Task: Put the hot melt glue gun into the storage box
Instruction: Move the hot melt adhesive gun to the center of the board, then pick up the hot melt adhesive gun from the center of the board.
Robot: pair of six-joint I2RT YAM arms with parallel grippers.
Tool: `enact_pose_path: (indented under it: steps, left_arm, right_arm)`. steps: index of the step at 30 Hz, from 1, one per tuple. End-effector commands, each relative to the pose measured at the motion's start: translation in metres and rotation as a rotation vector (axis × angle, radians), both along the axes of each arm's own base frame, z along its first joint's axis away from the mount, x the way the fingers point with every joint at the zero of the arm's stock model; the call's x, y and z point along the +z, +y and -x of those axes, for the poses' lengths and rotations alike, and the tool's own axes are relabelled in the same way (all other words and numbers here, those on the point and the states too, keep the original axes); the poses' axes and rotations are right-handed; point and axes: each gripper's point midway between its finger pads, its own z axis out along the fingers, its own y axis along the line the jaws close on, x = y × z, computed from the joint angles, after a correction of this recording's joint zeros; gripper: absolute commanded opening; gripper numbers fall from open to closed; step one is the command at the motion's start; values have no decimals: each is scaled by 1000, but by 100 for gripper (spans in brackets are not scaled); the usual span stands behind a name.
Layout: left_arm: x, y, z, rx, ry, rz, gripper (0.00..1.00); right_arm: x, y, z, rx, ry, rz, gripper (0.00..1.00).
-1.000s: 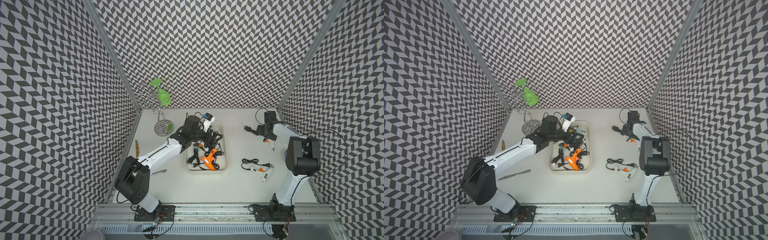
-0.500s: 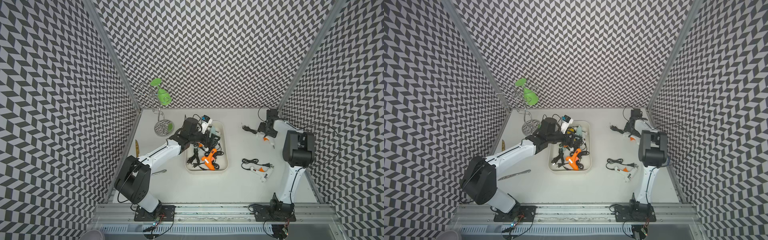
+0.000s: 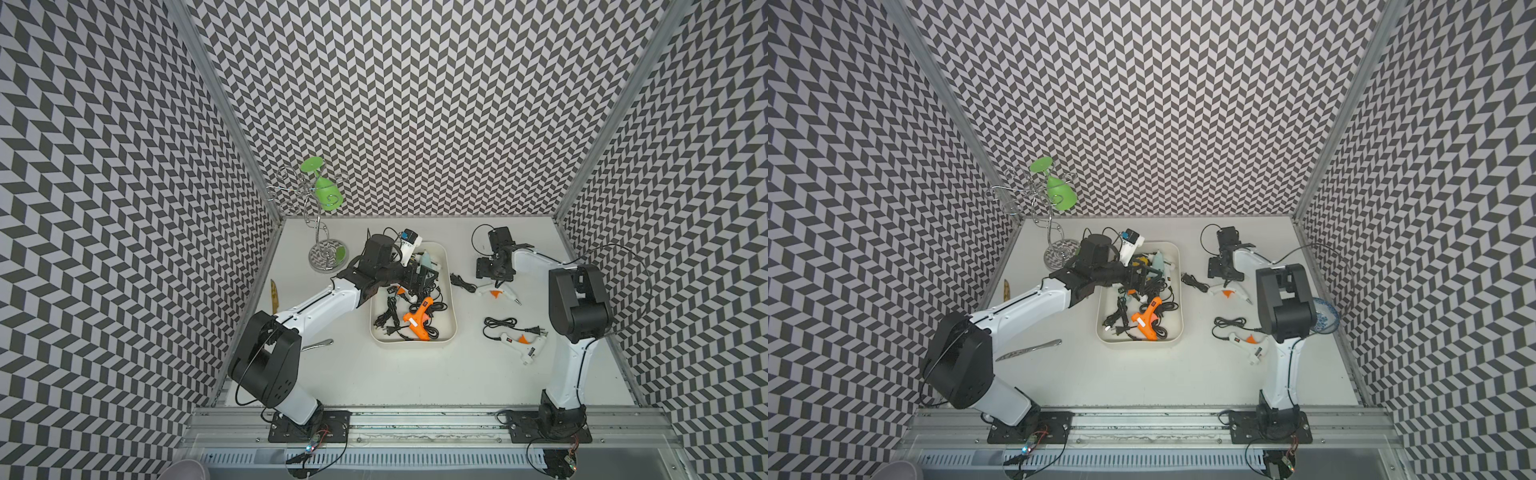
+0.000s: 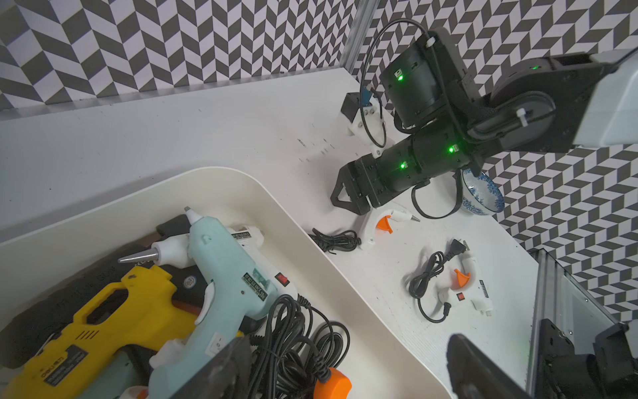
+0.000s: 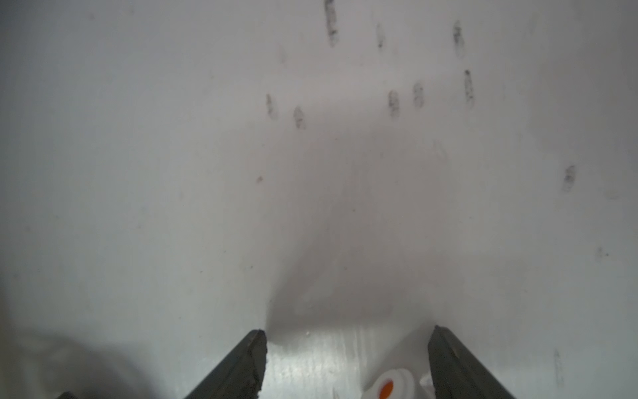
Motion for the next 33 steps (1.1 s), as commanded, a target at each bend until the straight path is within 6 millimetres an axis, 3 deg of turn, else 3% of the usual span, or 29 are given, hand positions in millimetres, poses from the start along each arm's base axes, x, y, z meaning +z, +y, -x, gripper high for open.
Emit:
enact_pose_path:
  steps: [1, 4, 6, 10, 15, 21, 26, 29, 33]
  left_arm:
    - [6, 0, -4, 1, -21, 12, 92]
    - [6, 0, -2, 1, -23, 12, 93]
    - [7, 0, -1, -1, -24, 14, 93]
    - [11, -1, -1, -11, -32, 13, 93]
    - [13, -2, -1, -21, -41, 8, 93]
    - [14, -6, -3, -38, -38, 10, 93]
    - [18, -6, -4, -41, -49, 9, 93]
    - [19, -5, -5, -36, -54, 4, 93]
    - [19, -5, -5, -37, -52, 4, 93]
  right_arm:
    - [55, -16, -7, -31, -113, 15, 81]
    - [81, -26, -3, -20, -163, 63, 86]
    - [82, -34, 7, -16, -157, 93, 88]
    - [55, -51, 36, -30, -92, 123, 89]
    - [25, -50, 67, 5, -51, 101, 89]
    - [4, -61, 77, -10, 12, 161, 88]
    - [-9, -55, 78, 2, 45, 128, 84]
    - [-2, -55, 81, -33, 41, 108, 83]
    - [33, -52, 80, -61, -72, 45, 84]
